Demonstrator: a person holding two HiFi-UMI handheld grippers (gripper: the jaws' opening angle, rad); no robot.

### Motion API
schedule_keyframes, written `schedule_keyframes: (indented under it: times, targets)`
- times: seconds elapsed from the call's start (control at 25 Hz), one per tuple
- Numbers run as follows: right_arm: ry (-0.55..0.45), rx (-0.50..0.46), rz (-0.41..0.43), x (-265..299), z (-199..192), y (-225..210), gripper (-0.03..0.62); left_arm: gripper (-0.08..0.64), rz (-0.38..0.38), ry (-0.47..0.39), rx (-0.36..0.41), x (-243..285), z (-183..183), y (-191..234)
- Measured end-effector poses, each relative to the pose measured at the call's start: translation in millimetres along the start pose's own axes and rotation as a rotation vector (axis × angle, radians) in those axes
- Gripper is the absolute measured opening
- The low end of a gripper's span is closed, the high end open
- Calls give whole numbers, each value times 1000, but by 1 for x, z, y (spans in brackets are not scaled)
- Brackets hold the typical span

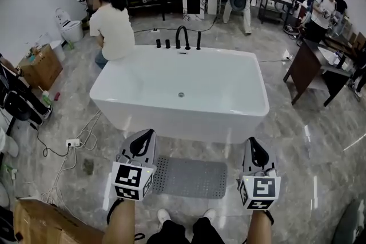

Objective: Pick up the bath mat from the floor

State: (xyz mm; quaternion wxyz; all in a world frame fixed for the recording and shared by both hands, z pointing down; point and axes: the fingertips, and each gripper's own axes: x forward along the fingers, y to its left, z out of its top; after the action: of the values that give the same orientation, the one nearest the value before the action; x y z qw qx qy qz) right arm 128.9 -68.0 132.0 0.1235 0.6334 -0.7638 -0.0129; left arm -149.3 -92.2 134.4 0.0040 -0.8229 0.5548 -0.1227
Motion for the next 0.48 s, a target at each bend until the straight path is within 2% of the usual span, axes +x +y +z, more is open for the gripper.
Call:
schedule_keyframes:
  times: [0.2,0.48]
  targets:
    - [50,18,-5,8,-31,0,23,-2,-8,48,-18,12,-32,0]
    - [135,34,12,28,-95,5,23,-2,3,127,-46,36,-94,0]
